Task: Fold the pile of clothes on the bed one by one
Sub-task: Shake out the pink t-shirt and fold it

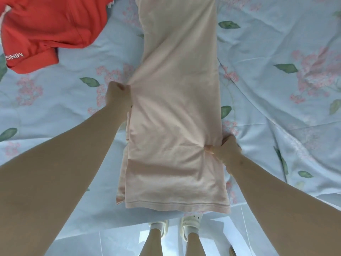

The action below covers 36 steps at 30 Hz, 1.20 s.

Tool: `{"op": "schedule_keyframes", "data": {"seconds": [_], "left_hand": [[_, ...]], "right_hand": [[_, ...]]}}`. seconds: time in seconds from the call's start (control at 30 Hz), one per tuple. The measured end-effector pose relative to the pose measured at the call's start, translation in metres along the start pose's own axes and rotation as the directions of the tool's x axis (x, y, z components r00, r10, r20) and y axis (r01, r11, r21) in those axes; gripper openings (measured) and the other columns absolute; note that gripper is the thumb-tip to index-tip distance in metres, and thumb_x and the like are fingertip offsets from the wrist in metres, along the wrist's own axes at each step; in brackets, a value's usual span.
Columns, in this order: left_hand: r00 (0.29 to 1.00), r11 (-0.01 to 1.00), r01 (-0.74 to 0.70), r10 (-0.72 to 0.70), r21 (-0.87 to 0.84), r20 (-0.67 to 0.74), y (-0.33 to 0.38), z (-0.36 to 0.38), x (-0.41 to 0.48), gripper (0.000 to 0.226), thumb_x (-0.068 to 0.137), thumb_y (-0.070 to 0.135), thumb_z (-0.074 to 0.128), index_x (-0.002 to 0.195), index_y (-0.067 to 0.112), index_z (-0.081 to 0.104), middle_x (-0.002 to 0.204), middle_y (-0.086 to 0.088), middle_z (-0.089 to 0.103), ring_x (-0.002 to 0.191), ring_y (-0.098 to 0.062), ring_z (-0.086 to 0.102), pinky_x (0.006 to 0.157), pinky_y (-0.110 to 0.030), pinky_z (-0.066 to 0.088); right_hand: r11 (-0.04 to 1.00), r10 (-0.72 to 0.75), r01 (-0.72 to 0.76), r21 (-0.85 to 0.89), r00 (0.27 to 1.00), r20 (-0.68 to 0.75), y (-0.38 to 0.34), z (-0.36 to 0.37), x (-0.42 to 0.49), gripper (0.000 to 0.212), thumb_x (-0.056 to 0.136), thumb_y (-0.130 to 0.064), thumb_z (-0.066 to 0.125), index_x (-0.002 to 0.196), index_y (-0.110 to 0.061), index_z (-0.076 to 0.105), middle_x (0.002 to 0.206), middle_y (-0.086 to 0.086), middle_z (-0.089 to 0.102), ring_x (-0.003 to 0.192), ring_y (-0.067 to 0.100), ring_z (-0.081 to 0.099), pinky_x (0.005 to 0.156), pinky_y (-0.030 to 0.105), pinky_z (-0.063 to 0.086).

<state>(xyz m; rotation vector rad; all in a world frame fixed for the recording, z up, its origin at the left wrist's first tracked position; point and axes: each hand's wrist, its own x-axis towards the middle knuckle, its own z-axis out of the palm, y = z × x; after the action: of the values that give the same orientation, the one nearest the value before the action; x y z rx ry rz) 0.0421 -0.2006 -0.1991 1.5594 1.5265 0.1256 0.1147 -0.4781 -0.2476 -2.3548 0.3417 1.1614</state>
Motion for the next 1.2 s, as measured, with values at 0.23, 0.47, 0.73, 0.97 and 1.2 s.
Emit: {"op": "schedule_keyframes", "data": {"seconds": [0.23,0.47,0.73,0.97,1.2], "left_hand": [[0.977,0.976,-0.065,0.02,0.207,0.21,-0.029,-0.011,-0.004,0.022,0.086,0.022,0.065,0.101,0.01,0.055,0.085,0.0,0.056,0.083,-0.023,0.053,0.072,-0.033,0.046],[0.922,0.974,-0.034,-0.055,0.224,0.383,-0.051,-0.029,-0.034,0.026,0.081,0.023,0.074,0.102,0.019,0.058,0.087,0.004,0.061,0.079,-0.015,0.059,0.071,-0.026,0.051],[0.92,0.975,-0.02,-0.069,0.221,0.386,-0.101,-0.046,-0.08,0.013,0.088,0.025,0.065,0.097,0.022,0.058,0.087,0.007,0.062,0.08,-0.013,0.059,0.065,-0.022,0.045],[0.964,0.984,-0.013,-0.035,0.176,0.264,-0.119,-0.056,-0.096,0.017,0.091,0.027,0.059,0.097,0.011,0.058,0.09,-0.002,0.057,0.077,-0.019,0.054,0.061,-0.024,0.042],[0.973,0.994,0.036,-0.058,0.106,0.221,-0.141,-0.059,-0.123,0.012,0.093,0.025,0.055,0.098,0.014,0.054,0.085,-0.002,0.055,0.084,-0.024,0.05,0.066,-0.031,0.042]], "right_hand": [[0.999,0.033,-0.033,-0.018,0.999,0.019,-0.002,-0.001,0.002,0.068,0.066,-0.026,0.083,0.118,-0.009,0.042,0.124,0.017,0.047,0.08,0.021,0.051,0.071,0.033,0.045],[1.0,0.009,-0.009,0.003,1.0,0.008,-0.002,-0.001,0.001,0.061,0.066,-0.024,0.084,0.109,-0.012,0.042,0.123,0.016,0.049,0.09,0.025,0.052,0.075,0.033,0.042],[0.988,-0.127,0.131,0.083,0.991,-0.05,0.009,-0.001,-0.012,0.043,0.071,-0.027,0.077,0.097,-0.018,0.044,0.116,0.014,0.052,0.101,0.031,0.056,0.083,0.04,0.049],[0.96,-0.252,0.256,0.117,0.967,-0.044,0.019,-0.005,-0.045,0.021,0.084,-0.022,0.065,0.075,-0.019,0.047,0.078,0.001,0.052,0.079,0.023,0.051,0.069,0.034,0.044],[0.957,-0.239,0.234,0.17,0.971,0.005,0.045,-0.003,-0.076,0.033,0.087,-0.017,0.065,0.118,-0.009,0.058,0.096,0.006,0.065,0.092,0.03,0.058,0.075,0.035,0.048]]}}
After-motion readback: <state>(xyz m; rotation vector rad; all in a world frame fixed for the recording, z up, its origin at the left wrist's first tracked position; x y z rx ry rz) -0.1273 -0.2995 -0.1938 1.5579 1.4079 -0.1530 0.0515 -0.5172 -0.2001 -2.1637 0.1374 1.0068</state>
